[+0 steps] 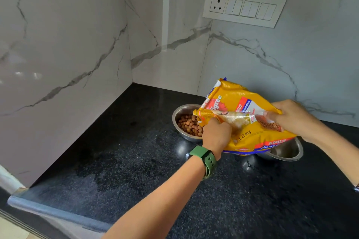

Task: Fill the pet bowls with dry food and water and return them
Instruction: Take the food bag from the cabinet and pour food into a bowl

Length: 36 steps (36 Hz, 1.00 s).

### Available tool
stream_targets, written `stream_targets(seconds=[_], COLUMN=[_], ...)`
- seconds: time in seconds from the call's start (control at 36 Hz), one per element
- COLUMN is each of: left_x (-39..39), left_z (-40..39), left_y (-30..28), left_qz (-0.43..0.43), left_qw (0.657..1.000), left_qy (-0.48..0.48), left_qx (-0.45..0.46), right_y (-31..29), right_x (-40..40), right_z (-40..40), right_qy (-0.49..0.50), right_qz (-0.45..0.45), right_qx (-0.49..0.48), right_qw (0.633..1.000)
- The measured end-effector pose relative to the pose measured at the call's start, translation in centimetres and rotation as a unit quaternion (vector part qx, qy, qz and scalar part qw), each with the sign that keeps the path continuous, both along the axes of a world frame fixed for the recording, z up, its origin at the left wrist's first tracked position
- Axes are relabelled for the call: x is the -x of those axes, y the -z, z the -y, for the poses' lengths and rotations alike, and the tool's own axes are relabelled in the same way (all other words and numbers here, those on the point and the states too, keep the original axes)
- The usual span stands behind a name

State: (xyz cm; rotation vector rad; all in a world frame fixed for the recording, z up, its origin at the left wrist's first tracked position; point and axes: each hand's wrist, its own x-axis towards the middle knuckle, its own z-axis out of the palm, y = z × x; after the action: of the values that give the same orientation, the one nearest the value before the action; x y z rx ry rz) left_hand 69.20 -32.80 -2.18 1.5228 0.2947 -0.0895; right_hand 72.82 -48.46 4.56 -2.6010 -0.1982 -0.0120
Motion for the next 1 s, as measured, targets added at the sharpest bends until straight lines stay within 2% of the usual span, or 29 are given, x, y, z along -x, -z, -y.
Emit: stream_targets(seconds=[0.25,0.36,0.42,0.61,0.83,0.94,1.0], left_x=[1.2,0.6,0.3,0.4,1.1,1.2,1.4], left_z=[-0.1,0.1,0.3,0.3,0.2,0.3,0.3], left_y=[-1.6,-0.2,0.5,-0.2,-1.1,-0.7,-0.7], left_qz=[0.072,0.011,-0.004,0.002,0.080,0.028,0.032], left_qw=[0.997,1.000,1.000,1.000,0.996,1.000,0.999], left_qy=[-0.014,-0.017,-0.012,-0.001,-0.025,-0.011,-0.006], left_qx=[-0.012,0.012,0.022,0.019,-0.010,-0.003,-0.003], right_y=[-1.2,-0.3,-0.2,-0.7,-1.1,-0.6,-0.5], right_x=[0.4,0.2,0.0,0.5,0.7,0.3,0.1], right_z=[0.0,-0.2,-0.1,-0.1,0.0,-0.2,0.0], right_qy=[0.005,-0.004,0.001,0.017,0.019,0.000,0.002], right_qz=[0.058,0.001,0.000,0.003,0.049,0.012,0.016], right_qx=[-0.005,0.027,0.031,0.013,-0.004,0.021,0.015], right_qw=[0.998,1.000,1.000,1.000,0.999,1.000,1.000])
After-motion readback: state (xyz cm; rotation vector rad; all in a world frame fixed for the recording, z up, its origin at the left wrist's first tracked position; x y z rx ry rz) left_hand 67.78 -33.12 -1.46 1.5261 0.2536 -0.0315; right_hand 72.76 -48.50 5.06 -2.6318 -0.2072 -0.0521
